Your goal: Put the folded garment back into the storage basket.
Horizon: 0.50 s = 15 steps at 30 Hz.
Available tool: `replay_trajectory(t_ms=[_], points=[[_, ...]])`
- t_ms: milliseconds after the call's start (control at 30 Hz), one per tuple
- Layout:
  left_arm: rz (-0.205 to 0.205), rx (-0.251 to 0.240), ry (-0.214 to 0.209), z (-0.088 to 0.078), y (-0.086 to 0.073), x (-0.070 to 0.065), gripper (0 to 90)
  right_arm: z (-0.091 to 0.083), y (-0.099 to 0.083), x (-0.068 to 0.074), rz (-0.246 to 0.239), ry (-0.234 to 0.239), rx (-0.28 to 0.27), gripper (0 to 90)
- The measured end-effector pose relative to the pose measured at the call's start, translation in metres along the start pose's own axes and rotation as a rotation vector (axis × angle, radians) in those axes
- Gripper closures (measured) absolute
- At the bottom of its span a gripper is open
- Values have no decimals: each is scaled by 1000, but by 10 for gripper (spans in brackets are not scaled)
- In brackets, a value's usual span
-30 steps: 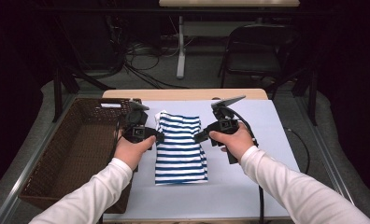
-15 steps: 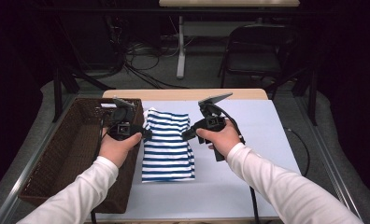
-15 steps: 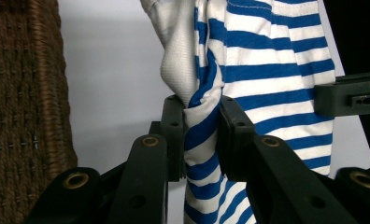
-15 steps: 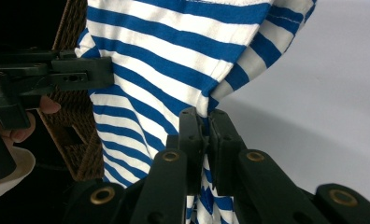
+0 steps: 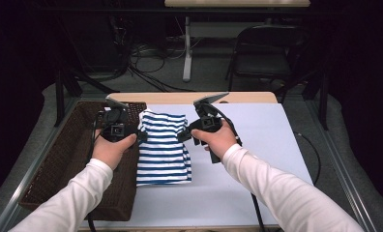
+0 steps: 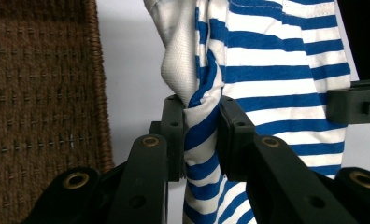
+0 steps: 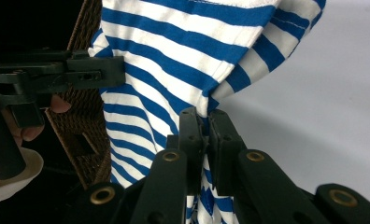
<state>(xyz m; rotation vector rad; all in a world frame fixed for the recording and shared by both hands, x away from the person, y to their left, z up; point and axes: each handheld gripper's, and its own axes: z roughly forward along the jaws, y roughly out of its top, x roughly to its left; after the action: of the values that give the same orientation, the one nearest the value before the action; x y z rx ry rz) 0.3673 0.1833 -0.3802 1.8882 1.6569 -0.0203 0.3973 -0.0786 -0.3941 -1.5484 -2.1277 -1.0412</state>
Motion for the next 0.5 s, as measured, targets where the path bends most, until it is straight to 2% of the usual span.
replay_trajectory(t_ms=[500], points=[[-22, 2, 16, -12, 2, 18, 748, 15, 8, 15, -13, 14, -2, 854]])
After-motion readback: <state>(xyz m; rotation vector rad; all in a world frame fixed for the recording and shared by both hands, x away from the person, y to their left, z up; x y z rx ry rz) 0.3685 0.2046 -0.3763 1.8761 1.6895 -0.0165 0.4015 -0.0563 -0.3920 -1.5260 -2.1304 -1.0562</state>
